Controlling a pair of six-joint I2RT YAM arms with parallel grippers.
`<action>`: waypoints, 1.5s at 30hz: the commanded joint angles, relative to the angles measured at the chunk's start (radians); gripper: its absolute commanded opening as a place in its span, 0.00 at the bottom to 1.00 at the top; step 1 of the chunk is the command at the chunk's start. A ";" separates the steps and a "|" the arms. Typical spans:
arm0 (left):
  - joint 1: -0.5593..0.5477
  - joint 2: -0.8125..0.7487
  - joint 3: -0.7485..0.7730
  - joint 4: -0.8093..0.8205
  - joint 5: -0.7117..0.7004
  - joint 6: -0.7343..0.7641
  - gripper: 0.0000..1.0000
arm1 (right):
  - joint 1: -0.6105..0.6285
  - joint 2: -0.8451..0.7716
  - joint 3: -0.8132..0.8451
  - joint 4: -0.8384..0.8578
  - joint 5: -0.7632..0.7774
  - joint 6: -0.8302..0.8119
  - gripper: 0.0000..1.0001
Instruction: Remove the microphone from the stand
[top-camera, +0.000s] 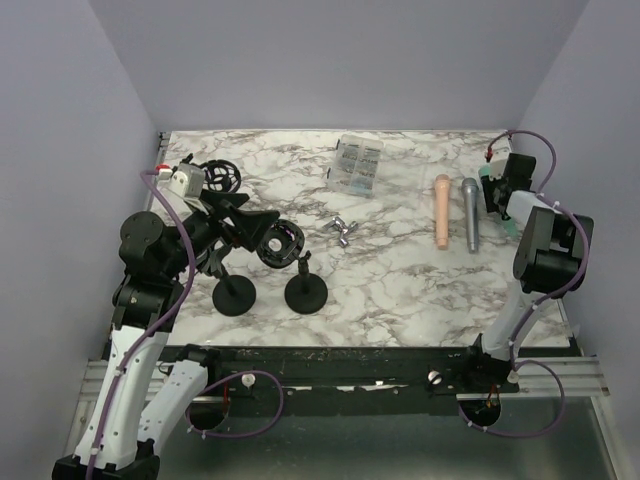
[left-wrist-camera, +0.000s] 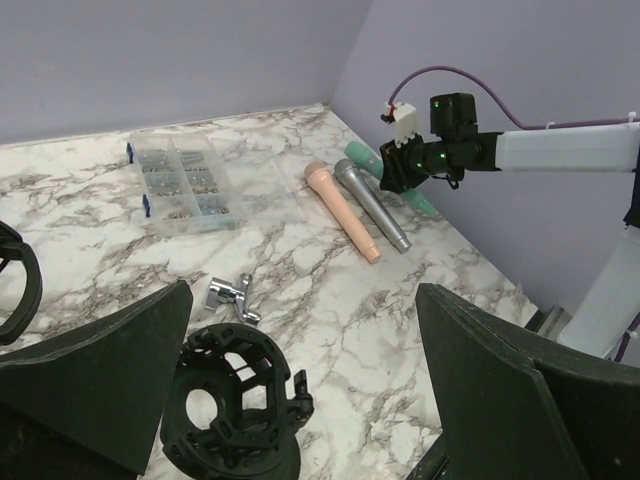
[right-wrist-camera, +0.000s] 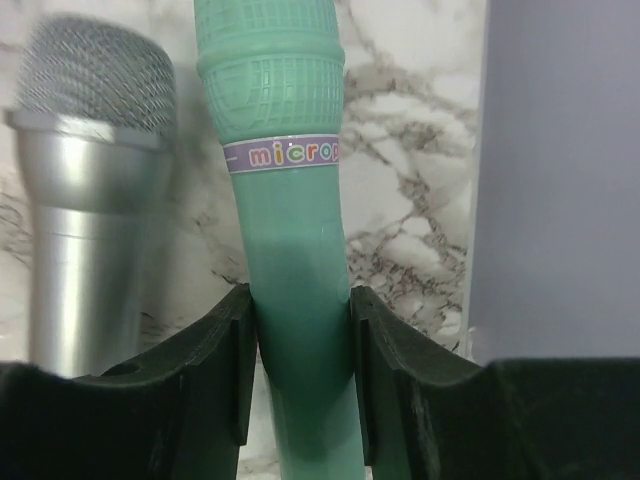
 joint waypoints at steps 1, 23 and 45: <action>0.014 0.013 -0.017 0.043 0.051 -0.028 0.98 | -0.031 0.044 0.028 -0.059 -0.017 0.001 0.02; 0.026 0.024 -0.028 0.064 0.071 -0.048 0.98 | -0.037 0.118 0.067 -0.157 -0.024 0.002 0.26; 0.024 0.008 -0.038 0.077 0.070 -0.052 0.98 | -0.037 0.078 0.044 -0.213 -0.022 0.014 0.56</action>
